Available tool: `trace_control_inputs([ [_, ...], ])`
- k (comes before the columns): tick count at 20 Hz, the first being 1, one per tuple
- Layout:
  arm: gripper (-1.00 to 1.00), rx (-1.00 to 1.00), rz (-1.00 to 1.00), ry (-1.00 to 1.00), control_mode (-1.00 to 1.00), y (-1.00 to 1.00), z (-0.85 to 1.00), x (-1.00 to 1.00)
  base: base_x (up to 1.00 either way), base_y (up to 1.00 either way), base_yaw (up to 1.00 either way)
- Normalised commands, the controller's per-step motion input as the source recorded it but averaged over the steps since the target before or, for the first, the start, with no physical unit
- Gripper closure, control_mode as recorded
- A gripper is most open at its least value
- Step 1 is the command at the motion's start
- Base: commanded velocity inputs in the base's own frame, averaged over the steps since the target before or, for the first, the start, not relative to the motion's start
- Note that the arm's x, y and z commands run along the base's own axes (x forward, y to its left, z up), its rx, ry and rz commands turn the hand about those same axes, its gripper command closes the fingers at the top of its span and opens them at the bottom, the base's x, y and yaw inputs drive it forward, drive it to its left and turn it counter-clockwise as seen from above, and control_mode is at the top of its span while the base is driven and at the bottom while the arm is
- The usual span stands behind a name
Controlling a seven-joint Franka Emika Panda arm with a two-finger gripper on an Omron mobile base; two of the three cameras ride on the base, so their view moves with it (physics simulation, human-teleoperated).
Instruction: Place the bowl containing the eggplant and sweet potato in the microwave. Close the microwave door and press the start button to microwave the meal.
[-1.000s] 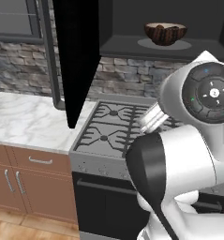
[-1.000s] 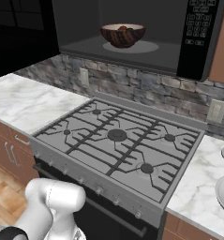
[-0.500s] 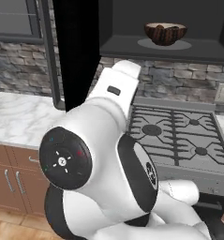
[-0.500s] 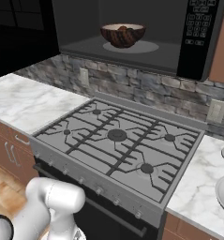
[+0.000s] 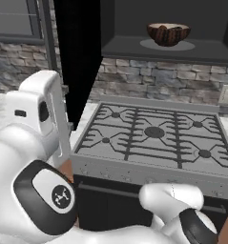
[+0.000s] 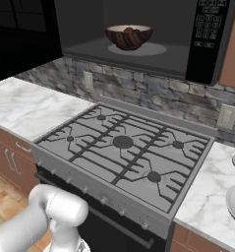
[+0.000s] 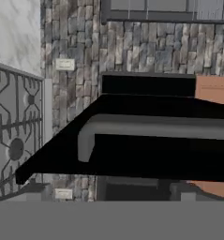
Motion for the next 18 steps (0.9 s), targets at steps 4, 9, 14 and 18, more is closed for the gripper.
trace_control_inputs([
  [4,-1.00,-0.27,0.00,0.00,-1.00,0.96,0.00,0.20,0.00,0.00,0.00],
  [9,-1.00,-0.14,-0.05,0.00,-1.00,0.51,0.00,0.45,0.00,0.00,0.00],
  [14,-1.00,-0.04,-0.11,0.01,-1.00,0.07,0.00,0.63,0.00,0.00,0.00],
  [18,-1.00,-0.01,-0.15,0.08,-1.00,-0.19,0.00,0.74,0.00,0.00,0.00],
])
